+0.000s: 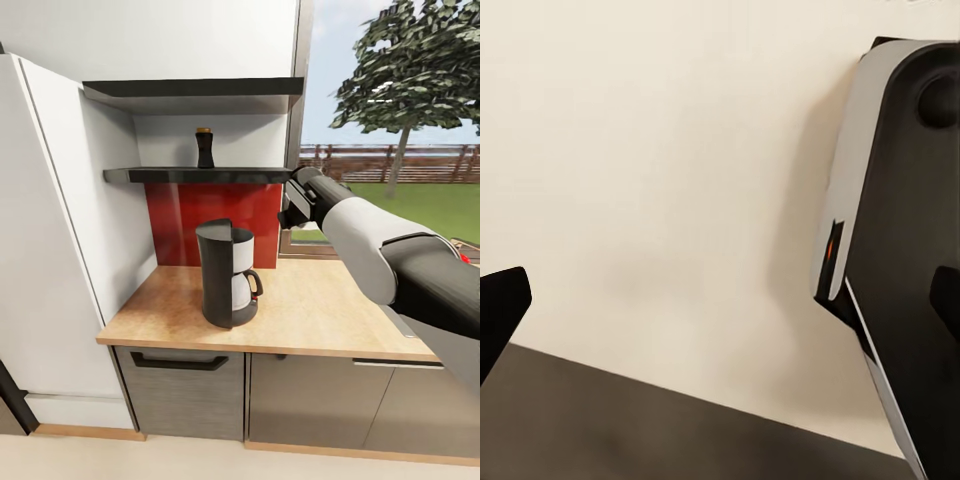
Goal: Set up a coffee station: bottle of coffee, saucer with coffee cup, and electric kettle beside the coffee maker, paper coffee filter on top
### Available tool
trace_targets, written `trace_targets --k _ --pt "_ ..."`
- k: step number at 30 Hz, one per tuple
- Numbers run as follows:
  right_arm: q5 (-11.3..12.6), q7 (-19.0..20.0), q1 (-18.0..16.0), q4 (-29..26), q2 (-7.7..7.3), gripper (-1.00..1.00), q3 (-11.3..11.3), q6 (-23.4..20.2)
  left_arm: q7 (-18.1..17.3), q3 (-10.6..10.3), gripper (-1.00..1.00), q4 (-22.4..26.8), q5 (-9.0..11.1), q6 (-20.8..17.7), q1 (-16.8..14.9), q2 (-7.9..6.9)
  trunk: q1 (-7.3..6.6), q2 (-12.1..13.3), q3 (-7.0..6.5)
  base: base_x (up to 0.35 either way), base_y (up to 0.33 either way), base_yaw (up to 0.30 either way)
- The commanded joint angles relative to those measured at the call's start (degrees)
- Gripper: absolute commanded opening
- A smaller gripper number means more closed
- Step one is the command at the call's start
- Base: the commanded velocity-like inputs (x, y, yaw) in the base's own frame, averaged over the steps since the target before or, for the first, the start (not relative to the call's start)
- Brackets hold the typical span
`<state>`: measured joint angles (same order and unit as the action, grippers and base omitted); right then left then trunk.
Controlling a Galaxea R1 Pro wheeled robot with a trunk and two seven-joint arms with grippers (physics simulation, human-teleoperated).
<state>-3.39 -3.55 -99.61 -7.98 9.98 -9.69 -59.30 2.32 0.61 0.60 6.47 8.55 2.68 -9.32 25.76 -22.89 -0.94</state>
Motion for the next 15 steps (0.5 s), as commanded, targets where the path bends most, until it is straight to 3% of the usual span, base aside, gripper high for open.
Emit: trace_targets --k 1,9,12,15 --pt "-0.18 0.03 0.01 -0.05 0.02 -1.0 0.1 -0.2 -0.02 0.01 1.0 0.09 0.47 0.11 0.04 0.0 0.02 -0.02 0.01 0.0 0.0 0.0" --pt "-0.13 1.87 -0.01 -0.1 0.02 -1.0 -0.14 -0.2 -0.16 0.08 1.0 0.15 0.47 0.23 0.04 0.09 0.02 -0.02 0.01 0.0 0.0 0.0" --pt "-0.19 9.66 -0.01 -0.02 0.02 -1.0 -0.2 -0.2 -0.2 0.09 1.0 0.1 0.47 0.25 0.04 0.09 0.02 -0.02 0.01 0.0 0.0 0.0" --pt "-0.21 14.57 0.02 -0.02 0.02 -1.0 -0.26 -0.2 -0.21 0.09 1.0 0.1 0.47 0.25 0.04 0.09 0.02 -0.02 0.01 0.0 0.0 0.0"
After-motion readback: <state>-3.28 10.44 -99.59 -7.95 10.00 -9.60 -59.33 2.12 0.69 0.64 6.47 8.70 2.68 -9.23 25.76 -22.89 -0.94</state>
